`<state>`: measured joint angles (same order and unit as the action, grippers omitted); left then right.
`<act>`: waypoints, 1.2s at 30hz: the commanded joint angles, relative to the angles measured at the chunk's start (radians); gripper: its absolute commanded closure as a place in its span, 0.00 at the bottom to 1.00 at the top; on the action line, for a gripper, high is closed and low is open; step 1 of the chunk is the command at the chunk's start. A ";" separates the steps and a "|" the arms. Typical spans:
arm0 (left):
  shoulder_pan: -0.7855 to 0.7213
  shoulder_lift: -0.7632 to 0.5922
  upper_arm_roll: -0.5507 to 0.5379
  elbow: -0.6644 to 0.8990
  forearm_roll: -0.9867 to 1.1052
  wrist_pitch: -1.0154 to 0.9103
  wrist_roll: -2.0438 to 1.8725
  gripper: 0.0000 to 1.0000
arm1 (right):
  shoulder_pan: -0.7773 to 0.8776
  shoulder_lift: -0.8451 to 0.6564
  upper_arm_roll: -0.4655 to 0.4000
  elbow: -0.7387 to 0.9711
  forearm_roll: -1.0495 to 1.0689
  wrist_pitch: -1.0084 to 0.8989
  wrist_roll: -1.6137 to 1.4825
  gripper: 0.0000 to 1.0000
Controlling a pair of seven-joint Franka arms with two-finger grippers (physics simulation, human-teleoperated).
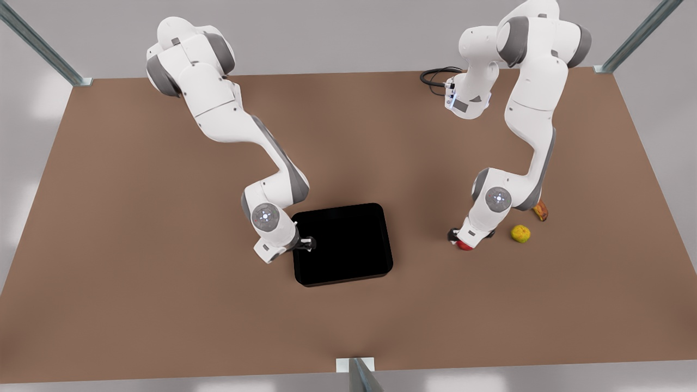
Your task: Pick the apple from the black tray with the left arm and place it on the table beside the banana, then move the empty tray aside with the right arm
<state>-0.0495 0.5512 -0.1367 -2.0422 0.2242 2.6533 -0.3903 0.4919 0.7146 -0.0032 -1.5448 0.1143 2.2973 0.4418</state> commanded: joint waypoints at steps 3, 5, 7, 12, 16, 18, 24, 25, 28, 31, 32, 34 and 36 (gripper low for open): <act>0.000 -0.011 0.000 -0.001 -0.019 -0.001 0.243 0.00 | 0.000 -0.001 0.000 -0.020 0.001 0.085 -0.087 0.03; -0.003 -0.045 0.000 -0.018 -0.019 -0.013 0.223 0.00 | 0.000 -0.001 0.000 -0.020 0.002 0.085 -0.084 0.24; -0.003 -0.085 0.000 -0.024 -0.019 -0.065 0.222 0.00 | 0.000 0.000 0.000 -0.020 0.002 0.082 -0.084 0.47; -0.001 -0.275 -0.024 0.293 -0.112 -0.688 0.342 0.00 | -0.001 0.002 0.000 -0.020 0.004 0.077 -0.084 0.68; 0.010 -0.323 0.034 0.637 -0.155 -1.196 0.498 0.00 | -0.001 0.000 0.000 -0.017 0.004 0.074 -0.084 0.82; 0.045 -0.303 0.037 0.631 -0.172 -1.191 0.496 0.00 | -0.001 -0.004 0.000 -0.017 0.007 0.070 -0.083 0.85; 0.079 -0.275 0.035 0.646 -0.171 -1.136 0.484 0.00 | -0.006 -0.132 -0.043 -0.009 0.011 -0.185 -0.193 0.92; 0.074 -0.275 0.034 0.646 -0.171 -1.135 0.484 0.00 | -0.007 -0.155 -0.064 -0.009 0.013 -0.242 -0.232 0.92; 0.073 -0.261 0.031 0.646 -0.171 -1.110 0.484 0.00 | -0.007 -0.205 -0.156 -0.005 0.022 -0.372 -0.394 0.92; 0.074 -0.261 0.032 0.646 -0.169 -1.110 0.484 0.00 | -0.006 -0.244 -0.253 0.003 0.041 -0.483 -0.540 0.92; 0.074 -0.261 0.032 0.646 -0.169 -1.112 0.484 0.00 | -0.006 -0.250 -0.302 0.008 0.067 -0.502 -0.612 0.92; 0.073 -0.261 0.029 0.646 -0.183 -1.110 0.482 0.00 | -0.006 -0.250 -0.374 0.018 0.068 -0.541 -0.710 0.93; 0.071 -0.260 0.028 0.648 -0.181 -1.072 0.498 0.00 | -0.006 -0.250 -0.465 0.018 0.119 -0.561 -0.836 0.93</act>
<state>0.0213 0.2920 -0.1086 -1.3955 0.0468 1.5647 0.0028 0.4859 0.4662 -0.4404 -1.5268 0.2093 1.8672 0.0898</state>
